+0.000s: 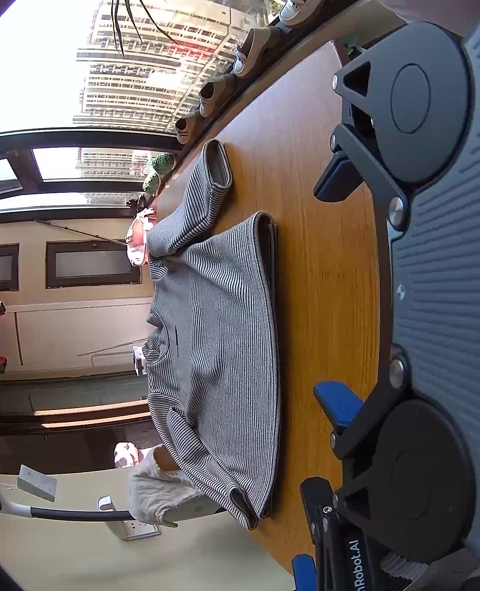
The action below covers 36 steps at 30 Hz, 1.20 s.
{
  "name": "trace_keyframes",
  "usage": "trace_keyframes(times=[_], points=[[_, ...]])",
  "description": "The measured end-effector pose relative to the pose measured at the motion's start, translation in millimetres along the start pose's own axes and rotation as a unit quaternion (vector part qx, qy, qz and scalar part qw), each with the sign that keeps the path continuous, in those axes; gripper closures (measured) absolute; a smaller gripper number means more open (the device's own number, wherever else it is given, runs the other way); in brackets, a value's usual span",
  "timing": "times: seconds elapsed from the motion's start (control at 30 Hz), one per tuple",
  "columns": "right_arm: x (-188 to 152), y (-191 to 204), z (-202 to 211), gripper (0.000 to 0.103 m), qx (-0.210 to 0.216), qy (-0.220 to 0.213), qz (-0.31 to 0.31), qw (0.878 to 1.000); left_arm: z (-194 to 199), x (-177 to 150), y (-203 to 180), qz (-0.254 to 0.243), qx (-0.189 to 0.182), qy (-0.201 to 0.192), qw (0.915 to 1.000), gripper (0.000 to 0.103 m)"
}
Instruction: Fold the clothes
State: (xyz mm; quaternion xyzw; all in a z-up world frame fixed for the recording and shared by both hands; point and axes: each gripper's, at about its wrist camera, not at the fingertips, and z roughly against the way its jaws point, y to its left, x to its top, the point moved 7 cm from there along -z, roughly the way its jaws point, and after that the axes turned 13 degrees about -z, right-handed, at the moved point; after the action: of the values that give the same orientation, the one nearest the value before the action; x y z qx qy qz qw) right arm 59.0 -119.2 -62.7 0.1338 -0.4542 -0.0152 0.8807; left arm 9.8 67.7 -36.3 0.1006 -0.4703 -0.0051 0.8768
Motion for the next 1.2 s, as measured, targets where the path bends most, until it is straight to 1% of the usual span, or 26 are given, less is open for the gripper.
trace_keyframes(times=[1.2], points=[[-1.1, -1.6, -1.3, 0.0, 0.004, 0.009, -0.003, 1.0, -2.6, -3.4, 1.4, 0.006, 0.004, 0.008, 0.9999, 0.0]])
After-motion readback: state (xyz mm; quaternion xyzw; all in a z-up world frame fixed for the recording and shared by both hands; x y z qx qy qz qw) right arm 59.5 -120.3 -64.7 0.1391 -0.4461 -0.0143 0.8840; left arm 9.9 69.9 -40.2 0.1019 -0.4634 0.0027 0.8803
